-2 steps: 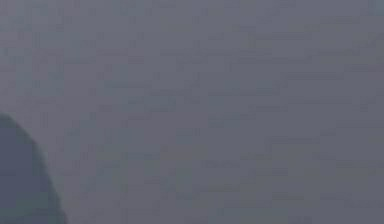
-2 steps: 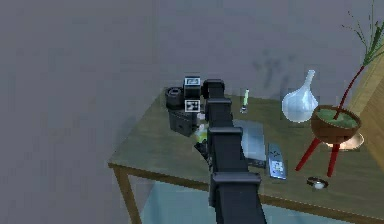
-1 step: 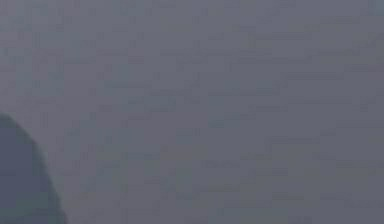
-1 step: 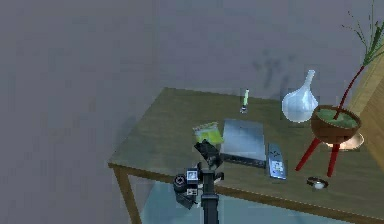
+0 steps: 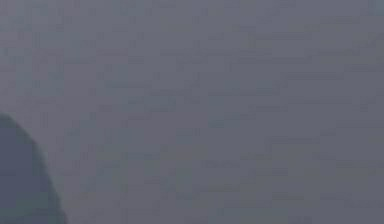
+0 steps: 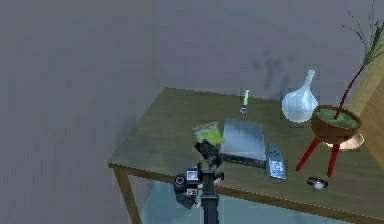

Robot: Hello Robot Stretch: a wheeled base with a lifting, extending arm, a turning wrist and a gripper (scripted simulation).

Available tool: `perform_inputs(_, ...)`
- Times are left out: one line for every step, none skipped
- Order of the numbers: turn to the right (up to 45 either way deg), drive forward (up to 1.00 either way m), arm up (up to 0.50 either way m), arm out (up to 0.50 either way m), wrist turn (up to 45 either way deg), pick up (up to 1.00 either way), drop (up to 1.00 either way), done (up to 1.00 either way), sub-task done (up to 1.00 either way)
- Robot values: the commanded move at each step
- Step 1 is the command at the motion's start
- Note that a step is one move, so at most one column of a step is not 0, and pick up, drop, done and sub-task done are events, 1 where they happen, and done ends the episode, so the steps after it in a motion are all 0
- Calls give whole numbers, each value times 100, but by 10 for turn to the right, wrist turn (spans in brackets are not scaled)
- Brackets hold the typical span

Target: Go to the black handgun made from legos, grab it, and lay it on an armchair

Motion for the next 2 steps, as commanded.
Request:
perform_inputs(0,0,10,0,0,0,0,0,0)
perform_inputs(0,0,26,0,0,0,0,0,0)
